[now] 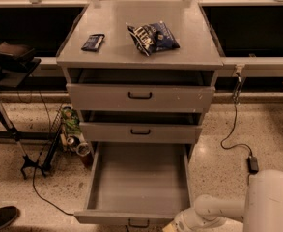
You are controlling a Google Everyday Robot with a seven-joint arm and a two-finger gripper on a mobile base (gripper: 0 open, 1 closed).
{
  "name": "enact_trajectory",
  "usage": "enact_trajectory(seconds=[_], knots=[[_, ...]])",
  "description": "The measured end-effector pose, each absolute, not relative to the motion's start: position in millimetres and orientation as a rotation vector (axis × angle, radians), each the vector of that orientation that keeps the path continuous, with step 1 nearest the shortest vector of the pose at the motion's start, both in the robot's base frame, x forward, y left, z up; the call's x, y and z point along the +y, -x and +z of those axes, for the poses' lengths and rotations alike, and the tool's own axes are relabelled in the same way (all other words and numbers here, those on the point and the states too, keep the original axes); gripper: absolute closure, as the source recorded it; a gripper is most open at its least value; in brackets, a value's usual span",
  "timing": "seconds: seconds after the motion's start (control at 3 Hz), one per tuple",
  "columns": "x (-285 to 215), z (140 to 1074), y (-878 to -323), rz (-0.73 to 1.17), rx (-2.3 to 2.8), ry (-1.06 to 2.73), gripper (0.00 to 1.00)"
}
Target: Close bottom drawer
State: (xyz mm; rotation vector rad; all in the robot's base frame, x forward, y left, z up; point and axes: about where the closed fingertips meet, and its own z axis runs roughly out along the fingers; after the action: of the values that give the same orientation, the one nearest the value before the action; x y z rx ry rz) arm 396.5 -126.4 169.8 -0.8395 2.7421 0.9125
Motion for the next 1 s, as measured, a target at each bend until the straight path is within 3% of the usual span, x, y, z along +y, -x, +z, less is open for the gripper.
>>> enact_trajectory(seconds=[0.33, 1.0], knots=[[-124.3, 168.7, -409.7, 0.856, 2.735, 0.865, 0.81], [-123.0, 170.4, -413.9, 0.839, 2.721, 0.876, 0.35]])
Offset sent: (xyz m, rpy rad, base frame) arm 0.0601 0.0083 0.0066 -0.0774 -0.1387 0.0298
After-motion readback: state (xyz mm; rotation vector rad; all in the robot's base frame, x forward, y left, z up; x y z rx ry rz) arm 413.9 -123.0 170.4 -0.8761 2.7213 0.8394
